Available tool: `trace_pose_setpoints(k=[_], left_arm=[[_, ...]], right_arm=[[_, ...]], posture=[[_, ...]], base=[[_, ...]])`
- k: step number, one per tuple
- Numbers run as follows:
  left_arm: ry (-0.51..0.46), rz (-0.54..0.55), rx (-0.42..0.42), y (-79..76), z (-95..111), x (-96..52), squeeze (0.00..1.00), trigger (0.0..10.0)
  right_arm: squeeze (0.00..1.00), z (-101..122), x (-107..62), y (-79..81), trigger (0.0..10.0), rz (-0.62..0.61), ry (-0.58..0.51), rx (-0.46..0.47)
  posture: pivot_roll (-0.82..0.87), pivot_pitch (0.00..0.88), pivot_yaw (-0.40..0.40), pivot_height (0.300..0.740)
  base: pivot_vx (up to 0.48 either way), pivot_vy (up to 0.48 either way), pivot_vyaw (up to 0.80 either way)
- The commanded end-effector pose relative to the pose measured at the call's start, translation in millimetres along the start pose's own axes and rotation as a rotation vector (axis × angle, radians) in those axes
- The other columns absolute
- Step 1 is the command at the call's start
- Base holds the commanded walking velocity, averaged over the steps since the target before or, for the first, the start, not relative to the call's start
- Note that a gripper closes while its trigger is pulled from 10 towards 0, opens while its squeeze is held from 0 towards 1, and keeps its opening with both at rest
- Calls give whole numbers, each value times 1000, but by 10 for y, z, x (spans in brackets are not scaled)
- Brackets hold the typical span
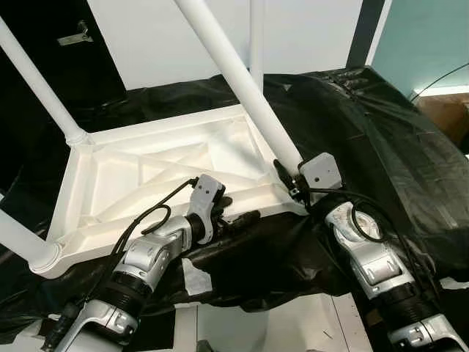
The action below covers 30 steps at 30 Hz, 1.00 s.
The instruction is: Building children table
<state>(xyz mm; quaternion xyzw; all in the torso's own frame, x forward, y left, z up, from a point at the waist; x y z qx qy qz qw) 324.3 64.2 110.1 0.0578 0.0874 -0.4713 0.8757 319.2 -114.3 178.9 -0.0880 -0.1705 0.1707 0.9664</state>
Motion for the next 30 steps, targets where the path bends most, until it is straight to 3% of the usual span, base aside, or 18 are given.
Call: trace_pose_setpoints(k=[1,3,4,6,7,8,9,14,15,16,19,25,30], left_arm=[[-107,-423,9,-295,110,-82,0,10000],[-135,-414,-4,-273,168,-75,0,10000],[-247,-403,-64,-191,389,-90,133,10000],[-247,-403,-64,-191,389,-90,133,10000],[-358,-410,-116,-125,603,-134,1000,10000],[-358,-410,-116,-125,603,-134,1000,10000],[-598,-439,-174,12,1042,-321,1000,10000],[-706,-455,-177,71,1229,-442,1000,10000],[-764,-466,-191,98,1327,-508,314,10000],[-831,-489,-205,116,1433,-593,0,10000],[-901,-531,-200,103,1540,-701,0,10000],[-896,-573,-155,-68,1482,-670,0,10000],[-914,-568,-149,-108,1508,-658,0,10000]], right_arm=[[0,-101,-54,-28,10000,-22,45,21],[0,-97,-77,-38,10000,-37,41,32],[0,-77,-92,-37,10000,-44,31,34],[0,-77,-92,-37,10000,-44,31,34],[0,-57,-97,-36,10000,-46,22,33],[0,-57,-97,-36,10000,-46,22,33],[0,-18,-85,-52,10000,-49,4,22],[0,-4,-78,-64,10000,-51,-5,17],[0,-3,-78,-68,10000,-51,-6,15],[0,-2,-82,-71,10000,-53,-6,14],[0,-3,-83,-76,10000,-56,-4,13],[0,-23,-45,-87,10000,-69,19,16],[0,-40,-34,-70,10000,-59,41,41]], posture=[[-160,34,86,740],[-160,34,86,740],[-172,31,91,740],[-172,31,91,740],[-174,31,91,740],[-174,31,91,740],[-184,23,94,740],[-183,20,93,740],[-181,19,90,740],[-180,18,89,740],[-179,18,88,740],[-175,18,86,740],[-175,18,84,740]], base=[[0,0,0],[0,0,0],[0,0,0],[0,0,0],[0,0,0],[0,0,0],[0,0,0],[0,0,0],[0,0,0],[0,0,0],[0,0,0],[0,0,0],[0,0,0]])
Point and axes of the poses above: a point about 5 cm out from each wrist's last joint towards the gripper, its own x axis pointing out of the wrist towards the gripper, its own z axis along the axis of the wrist's last joint, y = z × x, the point moved 3 cm from there along x, pointing out of the wrist towards the gripper, and after that the axes turned 12 degrees about x, right-handed, at the moved point
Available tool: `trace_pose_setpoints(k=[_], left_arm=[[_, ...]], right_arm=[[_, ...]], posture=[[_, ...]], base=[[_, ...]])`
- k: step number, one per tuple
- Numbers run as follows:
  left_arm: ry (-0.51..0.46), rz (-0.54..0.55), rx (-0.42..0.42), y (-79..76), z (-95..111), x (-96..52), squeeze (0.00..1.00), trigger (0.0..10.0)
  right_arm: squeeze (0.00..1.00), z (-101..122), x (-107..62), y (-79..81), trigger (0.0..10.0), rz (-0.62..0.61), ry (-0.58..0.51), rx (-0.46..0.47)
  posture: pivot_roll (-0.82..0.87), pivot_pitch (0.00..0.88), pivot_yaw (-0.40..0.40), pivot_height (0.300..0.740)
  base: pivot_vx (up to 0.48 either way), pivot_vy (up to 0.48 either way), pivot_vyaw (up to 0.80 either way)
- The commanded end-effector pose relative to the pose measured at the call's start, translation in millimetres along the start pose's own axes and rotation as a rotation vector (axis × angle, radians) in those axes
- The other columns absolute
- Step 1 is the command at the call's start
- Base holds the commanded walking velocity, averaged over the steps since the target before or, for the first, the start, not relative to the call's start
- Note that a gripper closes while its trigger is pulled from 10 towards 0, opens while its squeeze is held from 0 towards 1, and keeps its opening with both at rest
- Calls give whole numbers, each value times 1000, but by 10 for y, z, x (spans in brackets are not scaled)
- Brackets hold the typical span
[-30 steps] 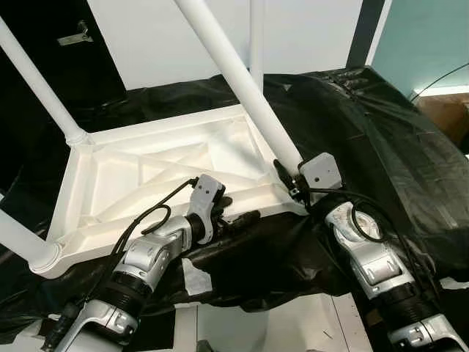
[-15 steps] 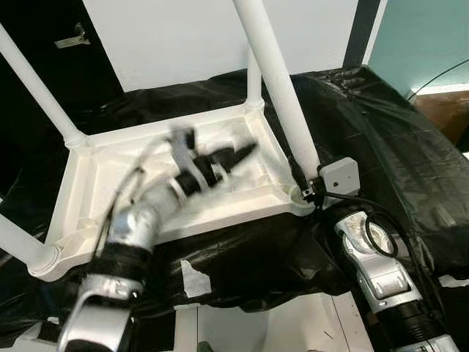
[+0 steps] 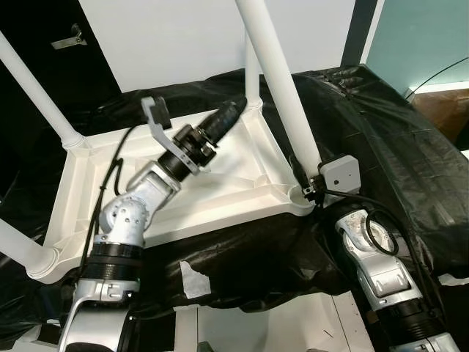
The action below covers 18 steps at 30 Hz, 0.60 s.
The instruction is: Building children table
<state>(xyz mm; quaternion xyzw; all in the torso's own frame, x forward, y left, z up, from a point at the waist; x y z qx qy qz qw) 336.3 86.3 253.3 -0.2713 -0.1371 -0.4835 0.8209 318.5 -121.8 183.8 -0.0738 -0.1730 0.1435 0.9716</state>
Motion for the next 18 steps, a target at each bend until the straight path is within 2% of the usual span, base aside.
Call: trace_pose_setpoints(k=[1,2,3,4,6,18], left_arm=[[-107,-520,71,-465,85,-62,0,10000],[-107,-520,71,-465,85,-62,0,10000],[-87,-514,115,-492,40,-13,0,10000],[-87,-514,115,-492,40,-13,0,10000],[-60,-512,165,-524,-35,72,0,10000],[-47,-496,233,-570,-96,237,0,10000]], right_arm=[[0,-81,-7,49,10000,26,61,46],[0,-81,-7,49,10000,26,61,46],[0,-66,1,103,10000,60,70,60],[0,-66,1,103,10000,60,70,60],[0,-37,10,188,10000,111,79,73],[0,-66,-35,267,10000,179,121,40]], posture=[[-174,17,84,740],[-174,17,84,740],[-173,17,83,740],[-173,17,83,740],[-173,17,83,740],[-183,16,83,740]], base=[[0,0,0],[0,0,0],[0,0,0],[0,0,0],[0,0,0],[0,0,0]])
Point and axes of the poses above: a point about 5 cm out from each wrist's last joint towards the gripper, its own x axis pointing out of the wrist towards the gripper, its own z axis along the axis of the wrist's last joint, y = z × x, the point moved 3 cm from there along x, pointing out of the wrist towards the gripper, and after that the axes turned 12 degrees about x, right-handed, at the moved point
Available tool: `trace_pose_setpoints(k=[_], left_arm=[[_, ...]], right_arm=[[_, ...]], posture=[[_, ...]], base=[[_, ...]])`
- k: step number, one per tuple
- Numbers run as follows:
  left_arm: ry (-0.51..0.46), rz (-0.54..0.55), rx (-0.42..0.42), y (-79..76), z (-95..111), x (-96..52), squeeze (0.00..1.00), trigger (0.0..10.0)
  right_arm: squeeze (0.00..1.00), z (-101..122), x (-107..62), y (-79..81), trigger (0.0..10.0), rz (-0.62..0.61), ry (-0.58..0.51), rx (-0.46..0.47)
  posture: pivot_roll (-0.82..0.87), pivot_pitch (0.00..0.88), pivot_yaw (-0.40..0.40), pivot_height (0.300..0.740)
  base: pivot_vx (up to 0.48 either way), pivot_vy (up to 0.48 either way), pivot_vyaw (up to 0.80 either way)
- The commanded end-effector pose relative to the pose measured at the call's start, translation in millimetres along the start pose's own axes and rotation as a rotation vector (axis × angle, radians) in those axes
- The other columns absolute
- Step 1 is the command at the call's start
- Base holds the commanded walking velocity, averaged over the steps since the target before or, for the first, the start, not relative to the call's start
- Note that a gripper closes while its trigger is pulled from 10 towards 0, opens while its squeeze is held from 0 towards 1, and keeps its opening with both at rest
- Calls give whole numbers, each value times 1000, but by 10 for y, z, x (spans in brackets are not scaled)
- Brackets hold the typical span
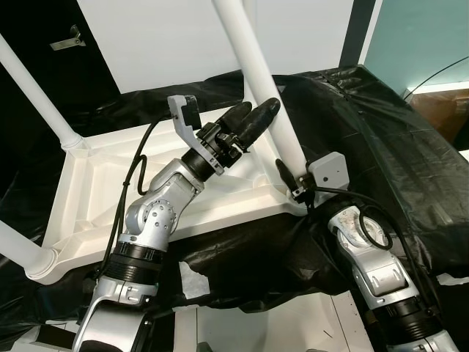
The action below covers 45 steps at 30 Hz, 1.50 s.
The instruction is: Building children table
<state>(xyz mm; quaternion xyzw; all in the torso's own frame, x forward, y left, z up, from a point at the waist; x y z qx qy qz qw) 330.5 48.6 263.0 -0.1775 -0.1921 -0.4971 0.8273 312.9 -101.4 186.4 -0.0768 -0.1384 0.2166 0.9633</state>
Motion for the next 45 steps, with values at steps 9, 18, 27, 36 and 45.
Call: trace_pose_setpoints(k=[9,18,27,36,45], left_arm=[[-152,-326,86,-240,233,83,0,10000],[-207,-280,65,-149,366,107,0,0],[-214,-316,69,-204,333,90,0,0],[-224,-315,66,-198,337,92,0,0],[-210,-289,87,-185,294,95,0,0]], right_arm=[[0,-183,-79,128,10000,78,113,-6],[0,-246,-142,31,10000,39,140,-10],[0,-220,-133,-2,10000,13,141,-7],[1000,-151,-107,-34,10000,-10,130,20],[0,131,-28,53,10000,5,145,77]], posture=[[-181,9,82,740],[-183,1,86,740],[-184,2,85,740],[-184,5,78,740],[-192,14,77,740]], base=[[0,0,0],[0,0,0],[0,0,0],[0,0,0],[0,0,0]])
Point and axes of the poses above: a point about 5 cm out from each wrist's last joint towards the gripper, its own x axis pointing out of the wrist towards the gripper, its own z axis along the axis of the wrist's last joint, y = z × x, the point moved 3 cm from there along x, pointing out of the wrist towards the gripper, and after that the axes turned 12 degrees about x, right-handed, at the moved point
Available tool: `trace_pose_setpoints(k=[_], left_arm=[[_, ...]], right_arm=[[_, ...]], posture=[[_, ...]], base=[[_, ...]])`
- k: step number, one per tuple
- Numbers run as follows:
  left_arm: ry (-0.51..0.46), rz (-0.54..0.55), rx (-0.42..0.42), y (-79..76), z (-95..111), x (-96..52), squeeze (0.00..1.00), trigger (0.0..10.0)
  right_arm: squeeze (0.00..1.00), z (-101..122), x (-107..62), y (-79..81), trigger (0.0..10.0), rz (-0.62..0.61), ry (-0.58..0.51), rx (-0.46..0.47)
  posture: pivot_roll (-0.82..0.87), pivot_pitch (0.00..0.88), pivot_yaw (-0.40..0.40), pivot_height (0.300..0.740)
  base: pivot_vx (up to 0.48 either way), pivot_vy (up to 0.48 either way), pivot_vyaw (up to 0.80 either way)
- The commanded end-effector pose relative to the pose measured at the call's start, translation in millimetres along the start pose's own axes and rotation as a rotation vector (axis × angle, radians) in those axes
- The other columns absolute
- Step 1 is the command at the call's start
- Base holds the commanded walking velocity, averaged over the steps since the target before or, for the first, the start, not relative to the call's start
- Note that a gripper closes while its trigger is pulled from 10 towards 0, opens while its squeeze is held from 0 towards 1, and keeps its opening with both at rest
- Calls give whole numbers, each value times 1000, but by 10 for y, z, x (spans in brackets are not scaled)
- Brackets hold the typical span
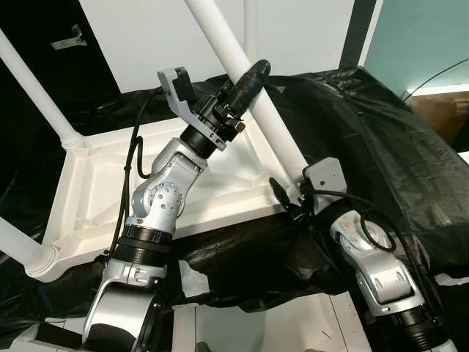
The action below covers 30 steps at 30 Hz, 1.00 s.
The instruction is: Building children table
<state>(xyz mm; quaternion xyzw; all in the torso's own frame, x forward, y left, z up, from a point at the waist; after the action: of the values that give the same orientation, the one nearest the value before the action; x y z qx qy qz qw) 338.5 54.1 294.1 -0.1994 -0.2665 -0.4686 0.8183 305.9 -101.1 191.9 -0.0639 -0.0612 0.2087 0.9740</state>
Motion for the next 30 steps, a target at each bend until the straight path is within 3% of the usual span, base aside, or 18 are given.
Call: trace_pose_setpoints(k=[1,8,15,16,17,18,19,20,21,22,23,24,28,29,30], left_arm=[[-60,-310,17,-246,30,-53,0,0],[-44,-317,28,-262,-15,-48,0,0],[-43,-317,28,-262,-21,-44,0,0],[-43,-320,27,-266,-23,-40,0,0],[-43,-320,27,-266,-23,-40,0,0],[-44,-322,27,-271,-22,-35,0,0],[-44,-322,27,-271,-22,-35,0,0],[-45,-324,27,-276,-21,-31,0,0],[-45,-324,27,-276,-21,-31,0,0],[-44,-328,29,-285,-22,-32,0,0],[-44,-328,29,-285,-22,-32,0,0],[-43,-330,32,-290,-20,-37,0,0],[-42,-331,35,-292,-20,-40,0,0],[-40,-330,39,-290,-13,-47,0,0],[-40,-330,39,-290,-13,-47,0,0]], right_arm=[[0,58,10,38,10000,18,-2,18],[0,246,-16,78,10000,30,10,5],[0,193,-48,14,10000,-9,55,21],[0,125,-56,-30,6353,-33,86,29],[0,125,-56,-30,6353,-33,86,29],[0,61,-57,-65,5412,-53,117,34],[0,61,-57,-65,5412,-53,117,34],[0,18,-51,-85,6706,-64,136,35],[0,18,-51,-85,6706,-64,136,35],[0,-7,-23,-95,10000,-64,150,34],[0,-7,-23,-95,10000,-64,150,34],[0,-14,9,-102,1804,-60,156,30],[0,-11,28,-106,1804,-57,162,29],[0,2,46,-108,0,-52,161,29],[0,2,46,-108,0,-52,161,29]], posture=[[-192,14,77,740],[-199,14,76,740],[-210,14,79,740],[-210,15,80,740],[-210,15,80,740],[-209,15,80,740],[-209,15,80,740],[-209,15,80,740],[-209,15,80,740],[-203,17,81,740],[-203,17,81,740],[-197,16,80,740],[-197,16,80,740],[-197,16,80,740],[-197,16,80,740]], base=[[0,0,0],[0,0,0],[0,0,0],[0,0,0],[0,0,0],[0,0,0],[0,0,0],[0,0,0],[0,0,0],[0,0,0],[0,0,0],[0,0,0],[0,0,0],[0,0,0],[0,0,0]])
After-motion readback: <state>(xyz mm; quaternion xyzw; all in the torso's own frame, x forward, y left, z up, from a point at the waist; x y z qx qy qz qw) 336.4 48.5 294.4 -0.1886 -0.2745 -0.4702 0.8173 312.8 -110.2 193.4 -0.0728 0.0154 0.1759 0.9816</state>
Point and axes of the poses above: a point about 5 cm out from each wrist's last joint towards the gripper, its own x axis pointing out of the wrist towards the gripper, its own z axis along the axis of the wrist's last joint, y = z × x, the point moved 3 cm from there along x, pointing out of the wrist towards the gripper, and after that the axes turned 12 degrees about x, right-handed, at the moved point
